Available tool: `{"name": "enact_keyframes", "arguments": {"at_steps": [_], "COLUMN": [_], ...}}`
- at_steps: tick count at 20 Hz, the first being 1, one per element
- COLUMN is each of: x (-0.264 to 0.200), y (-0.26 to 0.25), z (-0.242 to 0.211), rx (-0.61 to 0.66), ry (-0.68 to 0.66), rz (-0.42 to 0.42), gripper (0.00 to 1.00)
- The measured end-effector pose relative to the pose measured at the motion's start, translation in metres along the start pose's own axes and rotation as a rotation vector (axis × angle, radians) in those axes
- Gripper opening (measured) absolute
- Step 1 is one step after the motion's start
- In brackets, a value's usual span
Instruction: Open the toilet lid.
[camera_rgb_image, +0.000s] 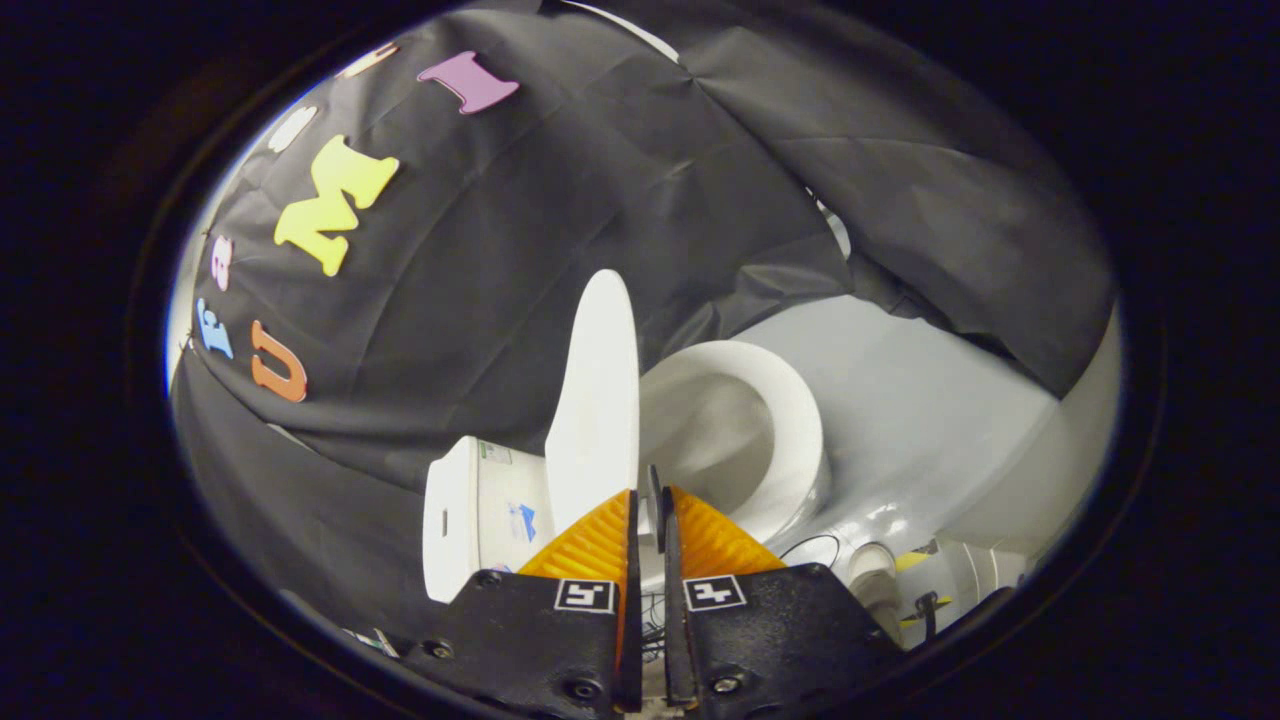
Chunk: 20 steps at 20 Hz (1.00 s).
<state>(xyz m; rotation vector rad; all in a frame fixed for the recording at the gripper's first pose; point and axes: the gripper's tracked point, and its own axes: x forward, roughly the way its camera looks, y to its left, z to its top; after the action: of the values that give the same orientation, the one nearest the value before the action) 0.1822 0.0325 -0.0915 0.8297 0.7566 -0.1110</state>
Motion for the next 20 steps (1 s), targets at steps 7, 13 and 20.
{"name": "enact_keyframes", "arguments": {"at_steps": [7, 13, 20], "x": [-0.004, -0.002, 0.0], "y": [0.011, 0.014, 0.01], "z": [0.002, 0.002, 0.003], "rx": [-0.074, -0.072, -0.14], "ry": [-0.016, -0.036, -0.052], "rz": [-0.025, -0.024, -0.042], "gripper": [0.12, 0.12, 0.12]}}
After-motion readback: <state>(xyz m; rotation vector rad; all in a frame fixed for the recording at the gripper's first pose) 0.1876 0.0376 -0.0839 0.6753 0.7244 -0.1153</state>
